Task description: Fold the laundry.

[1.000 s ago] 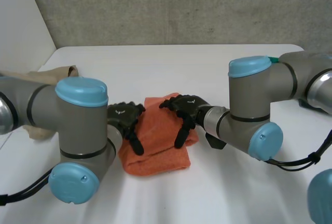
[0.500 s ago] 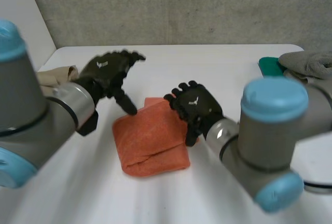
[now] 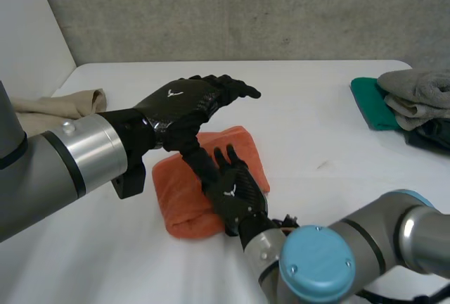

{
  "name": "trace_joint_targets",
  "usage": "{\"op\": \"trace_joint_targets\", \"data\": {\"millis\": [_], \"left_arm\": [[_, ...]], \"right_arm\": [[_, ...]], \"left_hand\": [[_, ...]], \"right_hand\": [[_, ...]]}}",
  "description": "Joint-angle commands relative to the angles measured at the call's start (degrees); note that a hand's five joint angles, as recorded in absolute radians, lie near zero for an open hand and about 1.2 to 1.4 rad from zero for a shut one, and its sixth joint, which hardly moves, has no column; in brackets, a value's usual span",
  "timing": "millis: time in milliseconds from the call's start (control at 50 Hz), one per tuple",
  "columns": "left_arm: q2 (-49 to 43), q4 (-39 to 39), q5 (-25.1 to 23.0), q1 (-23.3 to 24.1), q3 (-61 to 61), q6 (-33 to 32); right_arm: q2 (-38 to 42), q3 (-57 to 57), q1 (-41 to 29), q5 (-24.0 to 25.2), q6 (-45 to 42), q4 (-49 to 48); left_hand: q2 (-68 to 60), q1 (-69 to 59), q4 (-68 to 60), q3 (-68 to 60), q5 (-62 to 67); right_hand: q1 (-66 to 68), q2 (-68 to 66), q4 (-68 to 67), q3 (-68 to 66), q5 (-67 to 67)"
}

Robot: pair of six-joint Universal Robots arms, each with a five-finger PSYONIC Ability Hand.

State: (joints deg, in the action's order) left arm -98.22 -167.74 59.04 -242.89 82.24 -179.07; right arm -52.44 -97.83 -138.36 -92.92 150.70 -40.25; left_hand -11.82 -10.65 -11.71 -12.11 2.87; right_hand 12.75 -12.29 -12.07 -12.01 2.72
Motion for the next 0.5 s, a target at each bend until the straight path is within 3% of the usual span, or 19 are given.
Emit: {"op": "trace_joint_targets", "data": {"millis": [20, 380, 440, 500], "left_arm": [[0.22, -1.97, 1.07, -0.3, 1.08, 0.21], [0.49, -2.68, 1.07, -1.88, 1.87, 1.27], [0.75, -2.94, 1.07, -2.23, 2.23, 1.35], [0.93, -3.38, 0.9, -2.67, 2.66, 1.44]], "right_arm": [[4.7, 6.23, 1.78, -0.16, -0.76, 0.96], [9.98, 16.96, 3.1, 0.28, -0.4, 2.55], [11.04, 19.16, 3.45, 0.37, -0.23, 2.37], [11.83, 21.18, 3.98, 0.37, -0.14, 2.11]], "left_hand": [[1.82, 0.65, 1.71, 2.11, -2.87], [1.82, 0.65, 1.71, 2.11, -2.87], [1.82, 0.65, 1.71, 2.11, -2.87], [1.82, 0.65, 1.71, 2.11, -2.87]], "right_hand": [[3.97, -4.44, -4.65, -4.71, 4.01], [13.39, -13.86, -14.07, -14.13, 13.42], [20.6, -21.07, -21.29, -21.35, 20.64], [47.45, -47.92, -48.13, -48.19, 47.49]]}}
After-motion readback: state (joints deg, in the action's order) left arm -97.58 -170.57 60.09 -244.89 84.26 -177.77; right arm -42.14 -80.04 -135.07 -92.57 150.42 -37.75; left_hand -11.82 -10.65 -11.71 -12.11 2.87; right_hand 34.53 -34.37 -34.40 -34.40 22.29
